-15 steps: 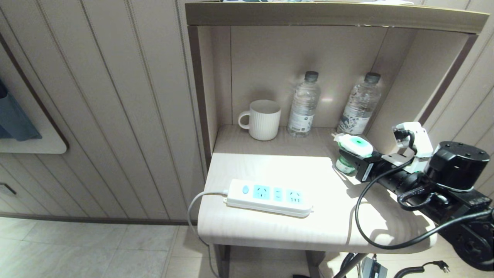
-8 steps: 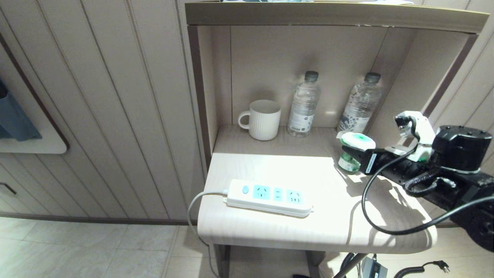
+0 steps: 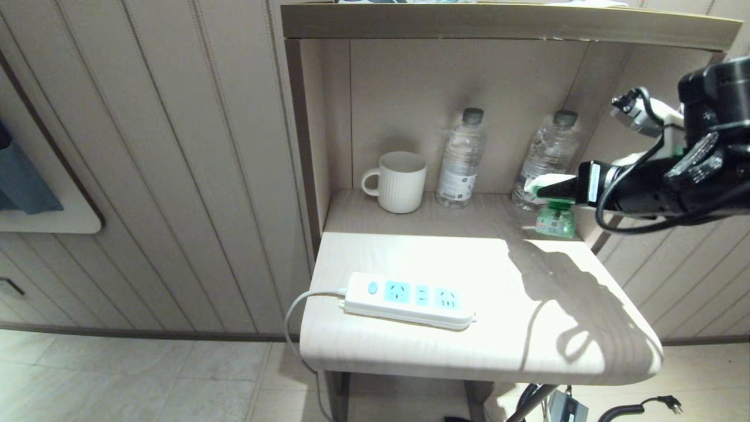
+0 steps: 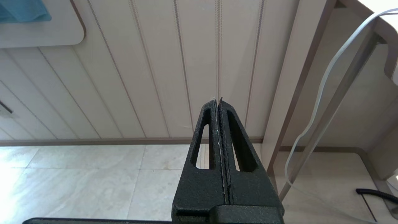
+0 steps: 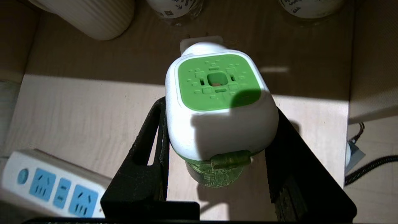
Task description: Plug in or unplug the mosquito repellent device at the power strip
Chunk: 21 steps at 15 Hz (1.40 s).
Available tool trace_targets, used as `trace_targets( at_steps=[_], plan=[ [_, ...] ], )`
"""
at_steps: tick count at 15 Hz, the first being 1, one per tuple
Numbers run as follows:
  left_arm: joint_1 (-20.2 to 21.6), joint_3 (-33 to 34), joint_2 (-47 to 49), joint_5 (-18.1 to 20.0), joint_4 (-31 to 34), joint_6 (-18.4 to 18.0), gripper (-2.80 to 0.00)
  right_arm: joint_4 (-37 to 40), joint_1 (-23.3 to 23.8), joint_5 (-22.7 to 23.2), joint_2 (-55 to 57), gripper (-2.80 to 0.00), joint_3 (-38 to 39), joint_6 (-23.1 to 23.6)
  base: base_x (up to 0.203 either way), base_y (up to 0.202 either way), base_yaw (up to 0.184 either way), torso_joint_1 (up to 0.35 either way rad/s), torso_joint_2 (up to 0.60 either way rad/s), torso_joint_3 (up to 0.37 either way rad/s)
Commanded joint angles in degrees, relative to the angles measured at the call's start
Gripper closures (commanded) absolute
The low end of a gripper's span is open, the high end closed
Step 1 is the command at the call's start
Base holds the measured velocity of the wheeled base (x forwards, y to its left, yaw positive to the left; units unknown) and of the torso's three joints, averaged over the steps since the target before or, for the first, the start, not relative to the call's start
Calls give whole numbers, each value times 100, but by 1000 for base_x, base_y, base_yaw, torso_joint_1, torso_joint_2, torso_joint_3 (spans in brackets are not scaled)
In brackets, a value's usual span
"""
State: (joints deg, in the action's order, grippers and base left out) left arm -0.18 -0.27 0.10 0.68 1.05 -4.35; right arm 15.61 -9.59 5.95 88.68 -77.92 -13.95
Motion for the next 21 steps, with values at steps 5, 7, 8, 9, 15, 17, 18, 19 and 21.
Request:
trace_targets(
  at_steps=[5,7,8,9,15,17,18,19,21],
  plan=[
    [1,0,-1,2,1,-4,0,5290,-683,27,1591,0,-3486,48,0,0,0,0,0,0],
    [1,0,-1,2,1,-4,0,5719,-1122,-275,1875,0,-3487,138,0,0,0,0,0,0],
    [1,0,-1,2,1,-4,0,5769,-1238,-487,1932,0,-3483,145,0,0,0,0,0,0],
    [1,0,-1,2,1,-4,0,5783,-1314,-633,1933,0,-3484,162,0,0,0,0,0,0],
    [1,0,-1,2,1,-4,0,5382,-1630,-1110,1574,0,-3486,365,0,0,0,0,0,0],
    [1,0,-1,2,1,-4,0,5400,-1802,-1336,1561,0,-3487,520,0,0,0,0,0,0],
    [1,0,-1,2,1,-4,0,5382,-1885,-1378,1546,0,-3484,542,0,0,0,0,0,0],
    [1,0,-1,2,1,-4,0,5353,-1936,-1469,1518,0,-3492,560,0,0,0,0,0,0],
    [1,0,-1,2,1,2,0,5292,-1990,-1626,1371,0,-3484,738,0,0,0,0,0,0]
  ],
)
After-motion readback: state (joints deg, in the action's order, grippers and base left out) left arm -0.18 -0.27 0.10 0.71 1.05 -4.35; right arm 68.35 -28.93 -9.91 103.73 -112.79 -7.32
